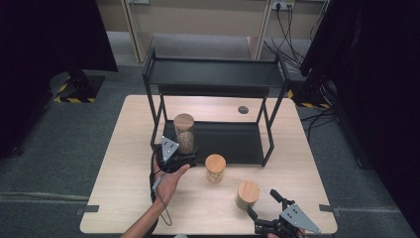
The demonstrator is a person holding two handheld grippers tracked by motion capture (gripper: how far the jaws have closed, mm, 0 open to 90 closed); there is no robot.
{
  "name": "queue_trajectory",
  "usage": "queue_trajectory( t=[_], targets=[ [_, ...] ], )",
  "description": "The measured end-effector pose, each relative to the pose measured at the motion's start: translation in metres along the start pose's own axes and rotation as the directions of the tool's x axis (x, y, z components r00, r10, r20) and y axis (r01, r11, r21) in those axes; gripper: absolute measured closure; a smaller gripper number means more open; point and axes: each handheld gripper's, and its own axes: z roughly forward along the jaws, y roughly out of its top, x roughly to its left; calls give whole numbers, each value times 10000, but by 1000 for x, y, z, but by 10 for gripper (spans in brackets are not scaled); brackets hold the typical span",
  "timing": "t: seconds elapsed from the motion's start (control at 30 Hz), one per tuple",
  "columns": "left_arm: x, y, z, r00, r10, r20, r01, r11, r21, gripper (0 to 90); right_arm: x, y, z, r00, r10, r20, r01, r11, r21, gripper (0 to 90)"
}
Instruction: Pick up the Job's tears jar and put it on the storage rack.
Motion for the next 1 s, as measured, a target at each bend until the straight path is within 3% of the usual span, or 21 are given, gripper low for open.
queue_trajectory(
  t=[0.3, 0.67, 1.0],
  targets=[
    [3, -6, -28, 9982, 326, 504, -314, 9992, -255, 12, 0, 0, 0, 10000, 15, 0, -15, 10000, -4, 7],
    [11, -21, -60, 9956, 171, 918, -122, 9985, -536, 12, 1, 0, 1, 10000, 20, -19, -20, 10000, 14, 7],
    [8, -33, -76, 9906, 200, 1351, -124, 9983, -562, 12, 2, -1, 2, 10000, 46, -39, -46, 10000, 25, 7]
  ],
)
